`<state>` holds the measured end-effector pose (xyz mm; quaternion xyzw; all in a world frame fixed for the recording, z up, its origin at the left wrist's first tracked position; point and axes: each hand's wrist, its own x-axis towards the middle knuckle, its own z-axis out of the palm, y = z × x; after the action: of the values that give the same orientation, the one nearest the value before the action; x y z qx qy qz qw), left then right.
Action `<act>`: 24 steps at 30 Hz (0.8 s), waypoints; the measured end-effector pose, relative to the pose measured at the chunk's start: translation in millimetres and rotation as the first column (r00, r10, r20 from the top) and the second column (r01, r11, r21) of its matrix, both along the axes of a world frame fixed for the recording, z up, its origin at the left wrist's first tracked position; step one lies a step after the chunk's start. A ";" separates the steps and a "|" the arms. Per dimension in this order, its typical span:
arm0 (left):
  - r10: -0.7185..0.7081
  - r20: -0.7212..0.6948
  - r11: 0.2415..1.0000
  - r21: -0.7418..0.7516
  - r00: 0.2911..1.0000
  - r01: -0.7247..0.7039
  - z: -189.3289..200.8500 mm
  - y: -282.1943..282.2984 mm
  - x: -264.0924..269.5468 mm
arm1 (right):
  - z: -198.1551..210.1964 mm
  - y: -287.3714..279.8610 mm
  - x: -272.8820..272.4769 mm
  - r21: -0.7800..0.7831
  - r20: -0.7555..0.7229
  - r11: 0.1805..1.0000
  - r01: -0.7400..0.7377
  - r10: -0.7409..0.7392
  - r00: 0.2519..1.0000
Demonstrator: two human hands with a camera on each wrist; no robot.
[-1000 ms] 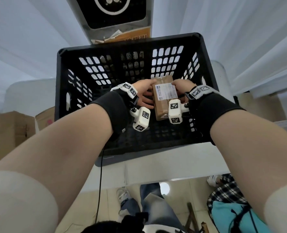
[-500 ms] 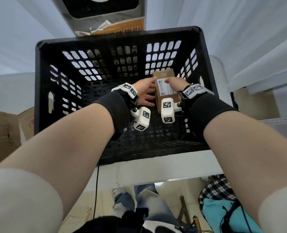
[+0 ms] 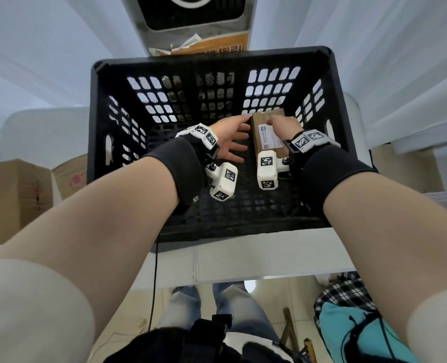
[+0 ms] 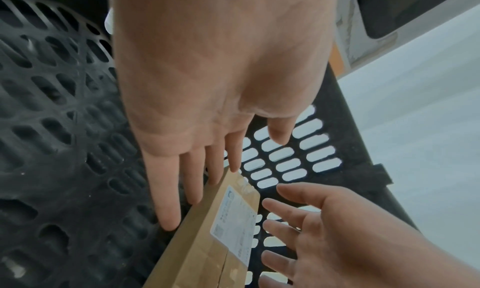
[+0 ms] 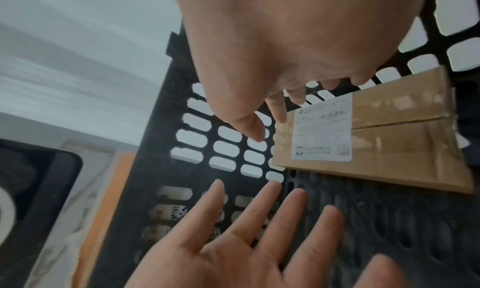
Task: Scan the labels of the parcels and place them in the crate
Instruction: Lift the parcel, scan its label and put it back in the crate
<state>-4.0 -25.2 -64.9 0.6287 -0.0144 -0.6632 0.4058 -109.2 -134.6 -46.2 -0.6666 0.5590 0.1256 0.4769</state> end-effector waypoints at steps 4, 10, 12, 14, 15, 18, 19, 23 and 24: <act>0.000 0.033 1.000 -0.023 0.999 0.001 15.0 15.8 13.3 | 15.9 18.1 8.6 -0.010 0.087 0.999 0.051 -0.050 0.995; -0.038 0.072 0.997 -0.066 0.997 0.043 43.2 46.1 25.5 | 39.5 57.9 20.7 0.070 0.181 0.948 0.310 -0.318 0.931; -0.063 0.080 0.994 -0.087 0.995 0.069 54.5 60.6 30.3 | 46.1 71.6 23.8 0.116 0.201 0.911 0.396 -0.412 0.889; -0.083 0.087 0.989 -0.115 0.993 0.093 67.7 73.7 35.5 | 53.5 83.7 28.2 0.147 0.222 0.900 0.411 -0.435 0.873; -0.091 0.092 0.986 -0.130 0.992 0.102 75.5 81.0 39.1 | 62.7 93.4 31.8 0.153 0.236 0.907 0.393 -0.419 0.877; -0.107 0.110 0.977 -0.174 0.988 0.125 100.3 103.3 53.9 | 87.6 122.0 46.8 0.179 0.284 0.893 0.414 -0.449 0.847; -0.110 0.116 0.973 -0.189 0.987 0.130 108.6 109.4 58.9 | 95.0 129.2 51.9 0.179 0.296 0.892 0.415 -0.451 0.842; -0.106 0.163 0.959 -0.242 0.981 0.144 136.3 138.1 80.5 | 120.9 159.0 74.1 0.173 0.374 0.914 0.368 -0.406 0.834; -0.104 0.168 0.957 -0.250 0.980 0.144 141.0 145.0 85.6 | 126.0 165.7 79.0 0.171 0.389 0.920 0.353 -0.392 0.833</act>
<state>81.6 119.8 76.0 0.6167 -0.1722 -0.6296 0.4400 -30.2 31.1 79.8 -0.5334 0.5571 -0.0890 0.6302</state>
